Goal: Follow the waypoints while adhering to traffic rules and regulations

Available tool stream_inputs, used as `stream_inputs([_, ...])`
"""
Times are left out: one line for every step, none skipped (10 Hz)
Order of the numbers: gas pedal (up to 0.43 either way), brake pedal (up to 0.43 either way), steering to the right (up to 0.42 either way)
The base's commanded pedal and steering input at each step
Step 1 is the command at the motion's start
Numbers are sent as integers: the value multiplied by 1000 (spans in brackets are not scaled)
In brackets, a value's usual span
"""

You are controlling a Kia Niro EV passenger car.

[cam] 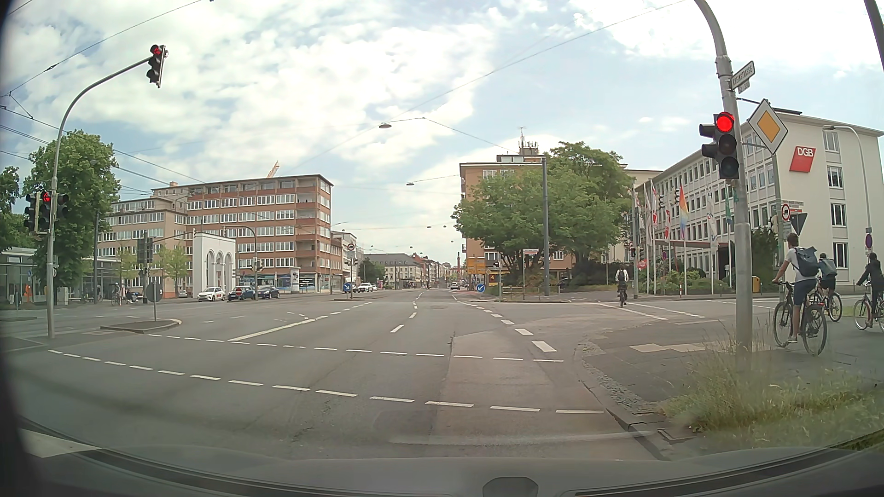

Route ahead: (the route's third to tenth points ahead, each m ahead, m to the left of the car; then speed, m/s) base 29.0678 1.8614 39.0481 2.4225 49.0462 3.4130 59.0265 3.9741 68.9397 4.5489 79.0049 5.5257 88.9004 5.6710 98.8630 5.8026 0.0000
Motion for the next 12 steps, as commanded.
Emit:
stream_inputs([0, 256, -1])
stream_inputs([0, 256, -1])
stream_inputs([0, 256, -1])
stream_inputs([0, 256, -1])
stream_inputs([0, 256, 0])
stream_inputs([0, 256, -1])
stream_inputs([0, 256, -1])
stream_inputs([0, 256, -1])
stream_inputs([0, 256, -1])
stream_inputs([0, 256, 0])
stream_inputs([0, 256, -1])
stream_inputs([0, 256, -1])
